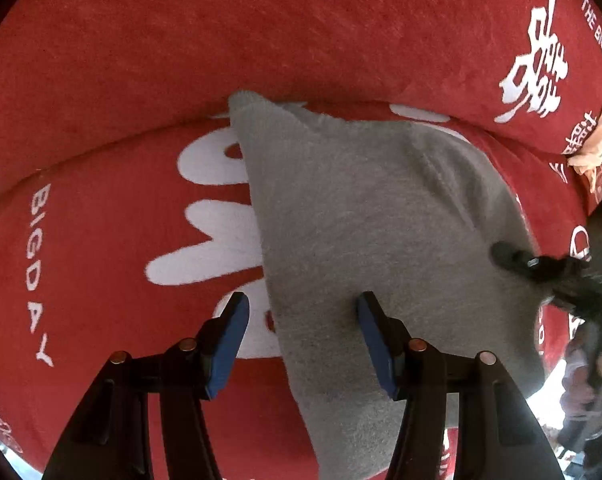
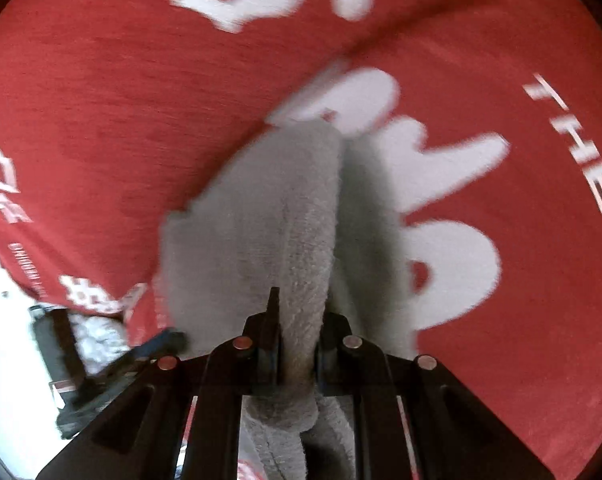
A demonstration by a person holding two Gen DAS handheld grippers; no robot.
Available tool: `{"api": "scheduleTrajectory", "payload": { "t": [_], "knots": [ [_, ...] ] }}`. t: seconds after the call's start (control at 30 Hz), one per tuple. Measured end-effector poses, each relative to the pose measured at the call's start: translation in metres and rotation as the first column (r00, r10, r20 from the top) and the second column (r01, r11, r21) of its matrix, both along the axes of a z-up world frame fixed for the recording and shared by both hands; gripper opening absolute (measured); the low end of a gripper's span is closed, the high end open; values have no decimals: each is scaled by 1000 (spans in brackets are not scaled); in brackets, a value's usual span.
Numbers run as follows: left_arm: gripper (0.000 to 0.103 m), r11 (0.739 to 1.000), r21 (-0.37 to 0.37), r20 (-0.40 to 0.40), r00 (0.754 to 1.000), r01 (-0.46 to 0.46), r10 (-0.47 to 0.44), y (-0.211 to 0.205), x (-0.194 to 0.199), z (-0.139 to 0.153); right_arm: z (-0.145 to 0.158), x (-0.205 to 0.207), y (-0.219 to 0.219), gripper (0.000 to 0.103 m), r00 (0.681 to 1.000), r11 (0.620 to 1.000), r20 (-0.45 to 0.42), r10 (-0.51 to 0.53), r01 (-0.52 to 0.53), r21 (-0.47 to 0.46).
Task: Fold small clothes
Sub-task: 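Lay the folded sweater down with the right tool and release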
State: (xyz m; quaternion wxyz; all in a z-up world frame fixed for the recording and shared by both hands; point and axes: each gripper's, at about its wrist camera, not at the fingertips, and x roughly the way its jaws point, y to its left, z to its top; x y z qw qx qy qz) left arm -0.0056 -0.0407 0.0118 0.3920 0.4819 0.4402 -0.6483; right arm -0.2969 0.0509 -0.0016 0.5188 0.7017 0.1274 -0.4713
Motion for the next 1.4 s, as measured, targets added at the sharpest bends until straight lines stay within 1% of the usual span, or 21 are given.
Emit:
{"api": "scheduleTrajectory", "payload": {
  "t": [0.03,0.07,0.1,0.17,0.2,0.27,0.33,0.4,0.5,0.63,0.8,0.83,0.9,0.97,1.03,1.07,1.1,1.13,1.3,1.37,1.4],
  "knots": [
    [73,1000,2,13,1000,1,-1,1,-2,-2,-8,-1,1,14,1000,999,10,-22,22,27],
    [77,1000,-6,35,999,-1,1,0,-4,-3,-13,-4,6,14,997,997,39,-68,67,36],
    [78,1000,-15,46,999,-2,2,0,-3,-2,-13,-6,8,13,993,994,59,-103,101,38],
    [78,1000,-12,37,999,-3,3,0,1,0,-9,-5,8,14,995,994,30,-98,96,51],
    [78,1000,-11,39,999,-1,2,1,2,1,-2,7,8,16,997,996,-11,-72,72,60],
    [78,1000,-16,48,999,7,-7,1,5,4,9,11,4,17,995,997,-91,-26,33,75],
    [78,1000,-21,63,998,13,-11,2,8,8,19,12,6,17,988,997,-153,-3,15,81],
    [78,1000,-3,60,998,6,-6,4,13,8,26,10,11,17,979,996,-204,6,13,92],
    [78,1000,30,52,999,-5,3,10,19,6,39,6,21,17,978,995,-209,-9,30,94],
    [78,999,37,48,999,3,-5,24,20,5,58,1,34,17,980,998,-197,-15,27,62],
    [78,998,56,49,999,7,-10,38,20,3,80,25,46,17,982,998,-174,68,-65,26],
    [78,998,60,49,999,9,-12,40,20,2,80,33,48,17,982,995,-165,95,-91,32],
    [78,998,64,54,998,19,-22,45,19,0,76,47,50,17,972,990,-187,142,-134,52],
    [78,997,75,59,998,30,-35,52,18,-5,66,57,54,17,947,978,-252,202,-183,96],
    [78,994,102,71,996,38,-45,59,17,-13,45,62,59,16,913,960,-311,264,-216,180],
    [78,993,108,73,996,41,-49,62,17,-16,37,62,61,13,910,956,-314,271,-215,201],
    [78,993,112,75,996,44,-53,66,18,-18,26,60,64,7,911,952,-307,275,-213,221],
    [78,992,115,78,995,48,-57,69,18,-20,20,57,68,1,916,954,-300,268,-208,216],
    [81,989,138,94,993,54,-67,79,20,-27,23,55,74,0,913,955,-304,271,-215,206],
    [81,989,138,100,993,52,-66,79,21,-24,25,54,75,0,915,954,-302,269,-209,216],
    [81,992,119,103,993,45,-58,78,22,-16,27,53,74,0,918,955,-297,261,-199,222]
  ]
}}
